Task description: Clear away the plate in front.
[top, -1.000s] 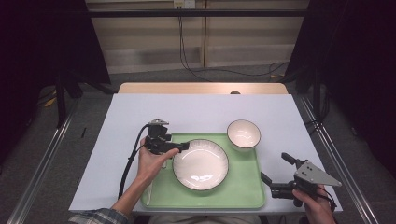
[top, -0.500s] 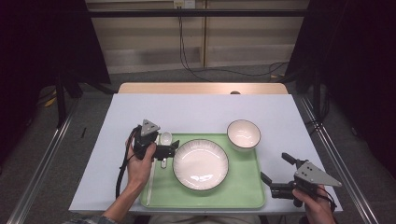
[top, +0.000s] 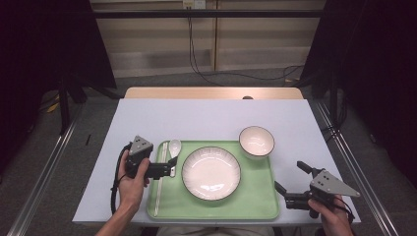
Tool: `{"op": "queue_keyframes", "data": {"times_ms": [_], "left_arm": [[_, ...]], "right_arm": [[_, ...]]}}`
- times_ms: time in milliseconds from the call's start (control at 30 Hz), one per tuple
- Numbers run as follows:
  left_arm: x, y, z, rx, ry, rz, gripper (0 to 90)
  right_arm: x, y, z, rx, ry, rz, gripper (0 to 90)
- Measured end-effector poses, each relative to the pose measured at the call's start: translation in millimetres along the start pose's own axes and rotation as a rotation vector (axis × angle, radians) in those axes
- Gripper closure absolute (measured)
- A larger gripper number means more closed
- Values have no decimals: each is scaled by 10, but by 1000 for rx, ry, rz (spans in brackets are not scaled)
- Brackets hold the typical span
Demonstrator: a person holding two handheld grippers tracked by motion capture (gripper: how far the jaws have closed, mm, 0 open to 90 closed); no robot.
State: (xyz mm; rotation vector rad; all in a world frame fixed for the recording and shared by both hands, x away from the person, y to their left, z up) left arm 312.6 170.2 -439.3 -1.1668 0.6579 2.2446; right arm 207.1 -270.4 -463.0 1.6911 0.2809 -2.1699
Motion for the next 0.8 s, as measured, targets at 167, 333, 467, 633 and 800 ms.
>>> {"op": "queue_keyframes", "data": {"times_ms": [167, 333, 467, 633, 800], "left_arm": [[116, -71, 166, -13, 17, 23, 31], [227, -70, 333, -14, 32, 45, 32], [321, -57, 444, -36, 56, 30, 31], [454, -118, 489, -43, 53, 37, 22], [424, -97, 515, -55, 78, 60, 26]], "right_arm": [[3, 7, 12, 4, -4, -6, 0], [9, 10, 20, 3, -7, -4, 0], [10, 26, 34, 17, -6, -5, 0], [24, 33, 24, 25, -19, -12, 1], [24, 55, 33, 31, -13, -19, 1]]}}
Point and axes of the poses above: each handheld gripper's, and its own axes: z roughly backward along the jaws, x roughly out of its underside, y roughly to its right, the point moved 3 cm from there along -z, roughly forward along the jaws, and after that the axes turned 7 degrees about x, right-handed, at the moved point
